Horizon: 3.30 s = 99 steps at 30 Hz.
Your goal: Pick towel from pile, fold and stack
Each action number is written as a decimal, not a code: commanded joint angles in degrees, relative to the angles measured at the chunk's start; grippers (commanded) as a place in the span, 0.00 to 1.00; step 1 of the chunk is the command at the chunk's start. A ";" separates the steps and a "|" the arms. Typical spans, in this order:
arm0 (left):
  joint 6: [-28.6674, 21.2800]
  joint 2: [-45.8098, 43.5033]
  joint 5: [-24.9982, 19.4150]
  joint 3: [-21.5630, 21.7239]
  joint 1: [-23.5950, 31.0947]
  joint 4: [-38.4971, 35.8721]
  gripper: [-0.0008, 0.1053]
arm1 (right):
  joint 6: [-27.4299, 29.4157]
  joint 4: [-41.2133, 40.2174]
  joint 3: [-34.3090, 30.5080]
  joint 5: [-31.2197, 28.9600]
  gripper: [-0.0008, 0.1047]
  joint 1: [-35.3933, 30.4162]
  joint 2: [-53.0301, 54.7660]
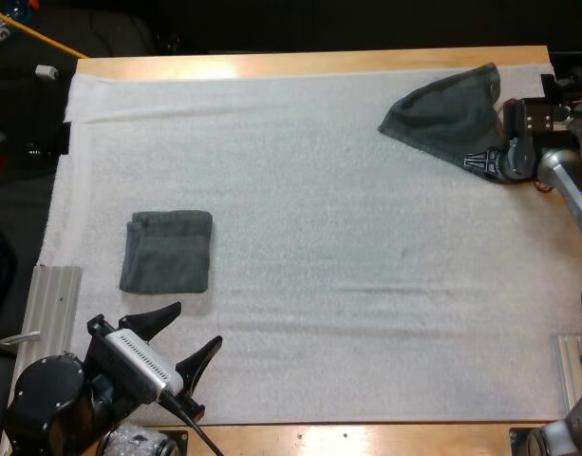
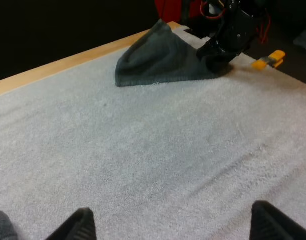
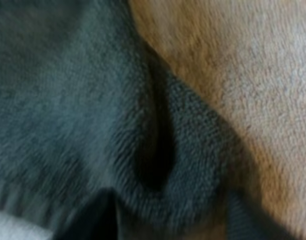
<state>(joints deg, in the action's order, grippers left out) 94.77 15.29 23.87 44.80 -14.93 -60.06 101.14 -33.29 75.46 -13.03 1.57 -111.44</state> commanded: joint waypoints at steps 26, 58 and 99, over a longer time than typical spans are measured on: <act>0.69 0.04 0.35 0.30 -0.23 -0.11 0.58 | 3.72 -10.20 0.52 0.51 0.01 3.76 9.51; 0.69 0.04 0.35 0.30 -0.23 -0.11 0.58 | -4.07 -29.58 0.52 1.36 0.01 36.21 47.41; 0.69 0.04 0.35 0.30 -0.23 -0.11 0.58 | -10.12 -4.75 -0.08 -2.12 0.67 39.74 27.64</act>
<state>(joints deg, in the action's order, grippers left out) 95.16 15.37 23.87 44.80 -14.93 -60.19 90.87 -37.47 75.29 -14.83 41.43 -84.50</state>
